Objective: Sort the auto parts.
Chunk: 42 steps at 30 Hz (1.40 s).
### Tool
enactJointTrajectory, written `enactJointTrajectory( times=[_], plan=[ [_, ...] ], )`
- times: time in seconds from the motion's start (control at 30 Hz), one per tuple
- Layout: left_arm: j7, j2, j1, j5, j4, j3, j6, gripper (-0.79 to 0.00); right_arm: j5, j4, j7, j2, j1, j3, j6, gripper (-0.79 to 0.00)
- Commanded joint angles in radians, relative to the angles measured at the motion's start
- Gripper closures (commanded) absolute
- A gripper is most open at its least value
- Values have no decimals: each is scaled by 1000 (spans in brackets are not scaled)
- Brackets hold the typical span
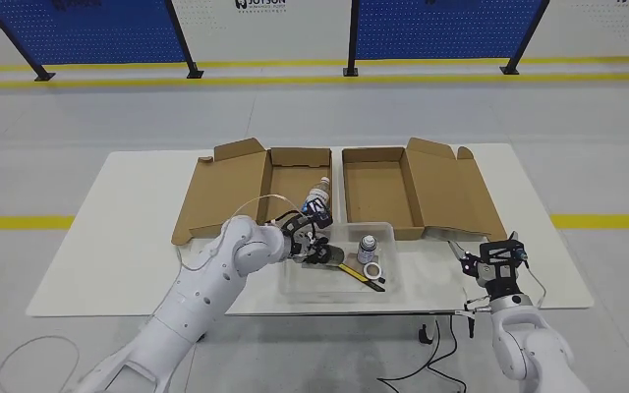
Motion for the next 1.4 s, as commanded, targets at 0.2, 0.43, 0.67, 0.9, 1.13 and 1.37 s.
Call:
enactJointTrajectory(
  times=[0.2, 0.43, 0.67, 0.9, 1.13, 1.37],
  plan=[
    [3, 24, 53, -93, -93, -128, 144, 0, 0, 0, 0, 0, 0, 0, 0, -785],
    [4, 43, 131, -155, -217, -221, 240, 0, 0, 0, 0, 0, 0, 0, 0, -785],
    [-17, 57, 216, -186, -348, -277, 308, 0, 0, 0, 0, 0, 0, 0, 0, -785],
    [-66, 72, 291, -225, -454, -327, 317, 0, 0, 0, 0, 0, 0, 0, 0, -785],
    [-121, 85, 340, -294, -530, -369, 306, 0, 0, 0, 0, 0, 0, 0, 0, -785],
    [-141, 93, 359, -319, -559, -386, 296, 0, 0, 0, 0, 0, 0, 0, 0, -785]
  ],
)
